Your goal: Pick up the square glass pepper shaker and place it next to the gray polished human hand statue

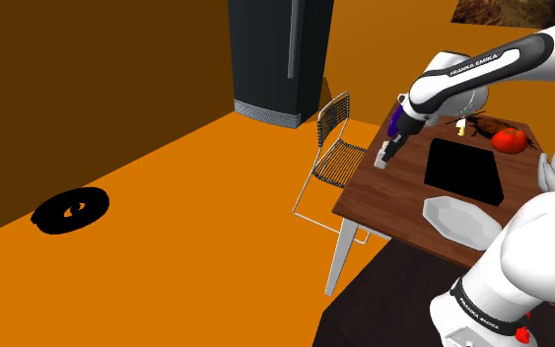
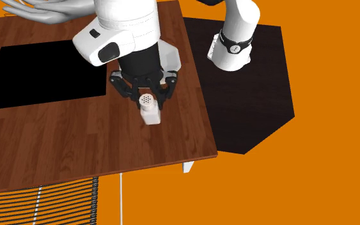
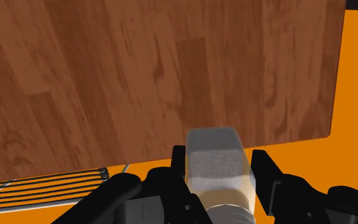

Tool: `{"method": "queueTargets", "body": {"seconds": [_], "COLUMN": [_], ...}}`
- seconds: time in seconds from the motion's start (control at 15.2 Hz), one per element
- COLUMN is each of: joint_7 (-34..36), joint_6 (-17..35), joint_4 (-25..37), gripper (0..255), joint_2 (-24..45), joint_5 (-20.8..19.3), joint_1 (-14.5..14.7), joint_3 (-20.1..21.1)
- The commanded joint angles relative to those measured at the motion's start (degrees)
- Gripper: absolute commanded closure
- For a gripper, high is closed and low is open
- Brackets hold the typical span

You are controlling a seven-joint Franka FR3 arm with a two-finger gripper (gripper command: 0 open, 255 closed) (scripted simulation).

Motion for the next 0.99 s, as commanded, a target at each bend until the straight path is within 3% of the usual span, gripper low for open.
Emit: {"method": "queueTargets", "body": {"seconds": [0.0,0.92], "joint_7": [0.7,3.5], "joint_6": [-1.8,-13.6], "joint_4": [0.6,7.4], "gripper": [255,255], "joint_2": [-1.3,-6.6], "joint_5": [-0.7,-2.3], "joint_1": [-0.4,-1.5], "joint_3": [0.6,3.5]}}
